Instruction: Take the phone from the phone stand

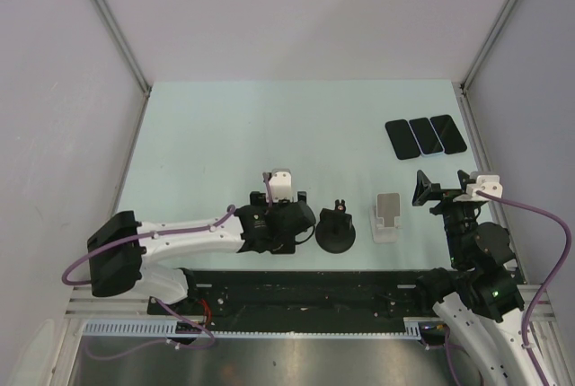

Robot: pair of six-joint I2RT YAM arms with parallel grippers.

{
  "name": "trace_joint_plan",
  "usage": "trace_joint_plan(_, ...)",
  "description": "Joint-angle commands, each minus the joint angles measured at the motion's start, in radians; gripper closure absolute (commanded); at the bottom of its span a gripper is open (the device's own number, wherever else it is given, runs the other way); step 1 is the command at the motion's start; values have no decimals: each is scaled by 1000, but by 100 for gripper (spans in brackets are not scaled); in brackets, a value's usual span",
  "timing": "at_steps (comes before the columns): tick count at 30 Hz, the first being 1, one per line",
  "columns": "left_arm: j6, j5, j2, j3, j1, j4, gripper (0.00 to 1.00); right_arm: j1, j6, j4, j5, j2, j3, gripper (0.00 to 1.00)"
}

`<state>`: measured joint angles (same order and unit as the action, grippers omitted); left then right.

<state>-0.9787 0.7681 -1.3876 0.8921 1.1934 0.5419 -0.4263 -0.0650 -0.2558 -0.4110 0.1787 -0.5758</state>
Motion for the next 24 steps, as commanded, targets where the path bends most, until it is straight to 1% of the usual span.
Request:
trace_joint_plan(1,-21,30,21,36,-2,3,5,-5,-12,39,-14,4,-1,5)
trace_joint_plan(4,-15,28,45,36,-8,3,0,-3,-12,39,-14,5,-1,5)
trace_joint_plan(7,9,25,79,45,-37,0,0,-3,-12,38,-14,4,-1,5)
trace_joint_plan(9,55,14,94,67,-61,1,0,-3,-12,41,-14,5,-1,5)
trace_joint_plan(15,222,-59,131,180,-199,-5,0,-3,-12,38,-15,2,-1,5)
trace_joint_plan(16,263,-85,133,195,-242,-8,0,-2,-12,38,-17,1,-1,6)
trace_joint_plan(18,299,-111,139,228,-288,-17,0,-2,-12,38,-23,-2,-1,5)
trace_joint_plan(21,360,-170,170,240,-405,-33,0,3,-15,36,-41,-11,-1,5)
trace_joint_plan(23,394,-206,196,235,-449,-36,0,4,-18,36,-58,-27,-1,5)
trace_joint_plan(24,402,-219,235,225,-495,-37,0,6,-18,35,-64,-30,-1,5)
